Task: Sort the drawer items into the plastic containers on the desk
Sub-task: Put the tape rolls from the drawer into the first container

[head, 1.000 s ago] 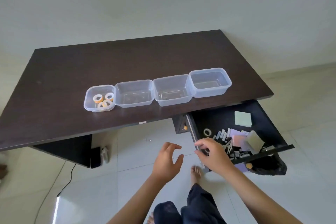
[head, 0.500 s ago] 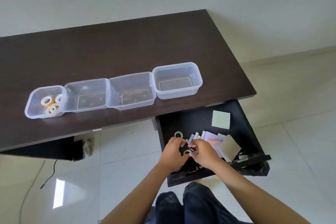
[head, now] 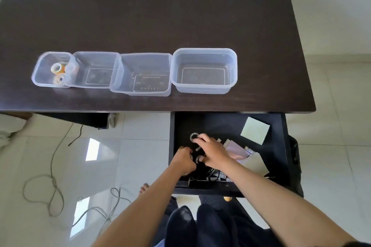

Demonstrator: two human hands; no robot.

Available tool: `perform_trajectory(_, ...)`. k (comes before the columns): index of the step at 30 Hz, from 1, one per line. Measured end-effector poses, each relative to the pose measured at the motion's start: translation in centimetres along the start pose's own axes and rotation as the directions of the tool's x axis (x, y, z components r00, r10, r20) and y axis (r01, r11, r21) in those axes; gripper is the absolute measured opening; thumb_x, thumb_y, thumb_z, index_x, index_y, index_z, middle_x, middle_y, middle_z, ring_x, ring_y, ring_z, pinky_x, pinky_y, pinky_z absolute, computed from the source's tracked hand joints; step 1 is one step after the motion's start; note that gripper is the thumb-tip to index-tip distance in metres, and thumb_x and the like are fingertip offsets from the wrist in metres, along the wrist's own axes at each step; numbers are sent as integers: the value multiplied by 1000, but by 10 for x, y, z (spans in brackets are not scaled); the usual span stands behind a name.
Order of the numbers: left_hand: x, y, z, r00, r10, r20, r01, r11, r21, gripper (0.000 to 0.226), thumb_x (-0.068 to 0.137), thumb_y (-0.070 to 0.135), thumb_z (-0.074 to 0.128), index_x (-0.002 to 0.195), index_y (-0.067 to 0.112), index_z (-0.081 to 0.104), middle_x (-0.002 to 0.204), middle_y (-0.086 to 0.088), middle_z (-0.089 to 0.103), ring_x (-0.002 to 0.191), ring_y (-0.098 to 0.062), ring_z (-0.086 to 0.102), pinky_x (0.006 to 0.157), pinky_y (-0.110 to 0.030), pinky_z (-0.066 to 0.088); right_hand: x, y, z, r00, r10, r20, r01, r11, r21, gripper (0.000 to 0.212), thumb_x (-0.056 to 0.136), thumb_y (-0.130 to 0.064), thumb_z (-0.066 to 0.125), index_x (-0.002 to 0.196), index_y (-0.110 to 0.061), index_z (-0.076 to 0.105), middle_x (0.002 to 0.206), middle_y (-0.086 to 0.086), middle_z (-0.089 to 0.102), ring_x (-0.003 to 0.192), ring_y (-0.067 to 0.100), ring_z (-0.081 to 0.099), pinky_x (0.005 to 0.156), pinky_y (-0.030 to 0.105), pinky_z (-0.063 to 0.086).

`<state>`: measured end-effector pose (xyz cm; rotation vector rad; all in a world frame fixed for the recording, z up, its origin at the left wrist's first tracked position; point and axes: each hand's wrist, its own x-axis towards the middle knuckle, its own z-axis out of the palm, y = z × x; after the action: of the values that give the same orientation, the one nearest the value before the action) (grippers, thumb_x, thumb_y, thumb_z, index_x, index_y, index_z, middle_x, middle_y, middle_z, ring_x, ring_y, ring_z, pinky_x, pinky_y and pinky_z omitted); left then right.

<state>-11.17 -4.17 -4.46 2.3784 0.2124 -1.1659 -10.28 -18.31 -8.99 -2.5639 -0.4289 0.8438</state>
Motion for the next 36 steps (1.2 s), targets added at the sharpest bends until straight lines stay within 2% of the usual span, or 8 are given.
perform_trajectory(6, 3, -4, 11, 1000, -1, 12, 0, 995, 97, 58, 78, 6, 63, 133, 12, 46, 134, -12, 42, 114, -28, 54, 97, -29, 46, 4, 11, 1, 1000, 6, -13, -6, 1000, 4, 60, 80, -27, 70, 133, -21, 44, 128, 2, 39, 104, 30, 51, 79, 40, 48)
perform_trajectory(10, 2, -6, 16, 999, 45, 7, -45, 985, 164, 60, 76, 6, 67, 132, 16, 47, 129, -10, 45, 108, -28, 57, 95, -33, 49, -3, 15, 3, 998, 38, -46, -38, 999, 15, 41, 84, -29, 68, 119, -17, 52, 124, -1, 41, 104, 27, 50, 72, 36, 43)
perform_trajectory(14, 2, -8, 17, 997, 81, -13, -78, 985, 156, 56, 76, 8, 69, 128, 19, 51, 123, -10, 49, 106, -27, 57, 94, -31, 49, -8, 18, 6, 997, 31, -70, -30, 999, 12, 42, 84, -28, 67, 122, -16, 53, 125, -1, 42, 106, 26, 49, 75, 38, 48)
perform_trajectory(20, 2, -11, 15, 995, 103, -15, -103, 994, 44, 52, 71, 3, 72, 118, 19, 58, 111, -5, 53, 94, -21, 57, 81, -24, 49, -7, 18, 7, 996, 46, -76, -44, 998, 33, 55, 79, -27, 71, 129, -18, 49, 128, 2, 42, 106, 28, 52, 81, 42, 51)
perform_trajectory(25, -3, -15, 21, 997, 60, -48, -65, 992, -110, 30, 71, 5, 75, 97, 17, 68, 88, -2, 61, 81, -18, 63, 79, -34, 57, -5, 20, 9, 995, -3, -104, 7, 999, 38, 54, 77, -22, 74, 125, -16, 51, 134, -3, 39, 106, 27, 50, 74, 40, 51)
perform_trajectory(28, -4, -16, 25, 995, 62, -83, -73, 988, -138, 30, 72, 3, 74, 98, 16, 69, 92, -1, 61, 79, -13, 56, 75, -26, 52, -2, 22, 8, 993, -68, -91, 73, 996, 51, 51, 78, -18, 73, 125, -16, 52, 136, -3, 40, 107, 27, 50, 75, 41, 50)
perform_trajectory(33, -6, -18, 30, 989, 58, -135, -84, 979, -188, 30, 78, 0, 67, 103, 16, 69, 99, 0, 61, 87, -12, 58, 79, -24, 51, 3, 23, -1, 998, -39, -48, 42, 997, 66, 53, 80, -13, 70, 128, -21, 48, 125, -1, 44, 107, 26, 50, 74, 39, 49)
perform_trajectory(36, -8, -17, 33, 978, 70, -196, -109, 974, -197, 30, 79, -3, 63, 100, 17, 68, 104, -4, 63, 87, -14, 59, 80, -24, 53, 4, 22, -1, 995, -97, -29, 97, 995, 20, 52, 80, -12, 69, 127, -22, 47, 127, -2, 43, 107, 26, 50, 74, 38, 48)
